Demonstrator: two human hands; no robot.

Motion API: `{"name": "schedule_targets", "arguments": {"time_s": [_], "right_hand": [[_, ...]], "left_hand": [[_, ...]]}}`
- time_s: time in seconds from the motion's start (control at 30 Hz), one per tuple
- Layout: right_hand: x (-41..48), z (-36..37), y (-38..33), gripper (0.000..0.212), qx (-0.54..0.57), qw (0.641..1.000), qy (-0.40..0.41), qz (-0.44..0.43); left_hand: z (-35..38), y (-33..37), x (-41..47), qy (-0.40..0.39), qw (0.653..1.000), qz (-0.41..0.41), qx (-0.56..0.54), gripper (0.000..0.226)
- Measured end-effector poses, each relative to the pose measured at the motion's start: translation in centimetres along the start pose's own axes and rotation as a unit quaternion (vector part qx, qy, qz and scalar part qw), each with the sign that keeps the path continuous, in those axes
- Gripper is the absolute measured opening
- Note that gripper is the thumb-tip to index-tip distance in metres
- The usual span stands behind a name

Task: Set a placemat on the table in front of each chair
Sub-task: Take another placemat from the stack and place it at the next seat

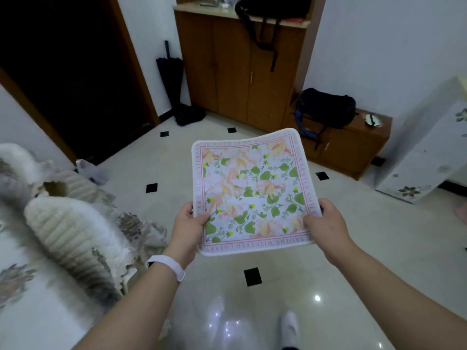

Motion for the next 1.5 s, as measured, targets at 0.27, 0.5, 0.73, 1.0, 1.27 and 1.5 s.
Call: {"name": "schedule_targets", "arguments": {"time_s": [0.27,0.5,0.73,1.0,1.27,1.5], "right_hand": [[13.7,7.1,-3.7,0.022,-0.004,0.993,-0.112,-0.029],[24.4,12.4,-11.4,0.020,-0.008,0.973,-0.221,-0.069],[28.1,19.8,-14.7,0.019,-0.012,0.950,-0.303,-0.072],[24.9,33.7,-18.9,0.019,-0.035,0.903,-0.419,-0.092],[19.9,49.9,-25.3,0.017,-0.080,0.853,-0.494,-0.147],[12.6,63.6,-29.6,0.021,-0.126,0.806,-0.544,-0.197]], "left_hand": [[0.0,3.5,8.0,0.111,0.994,0.007,-0.012,0.027],[0.9,9.5,13.4,0.207,0.978,0.033,-0.017,0.023],[-2.3,10.9,14.2,0.290,0.955,0.048,-0.047,0.027],[-14.1,11.6,13.7,0.383,0.917,0.046,-0.103,0.024],[-28.1,12.3,15.7,0.427,0.887,0.074,-0.161,0.029],[-39.7,11.7,13.8,0.511,0.832,0.077,-0.200,0.027]]}}
Point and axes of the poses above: each hand's wrist, its own x-axis towards the middle knuckle, its own z-axis out of the palm, y = z × x, the point moved 8 cm from there along x, towards the middle knuckle, and after that the axes turned 3 degrees about x, right-handed, at the moved point
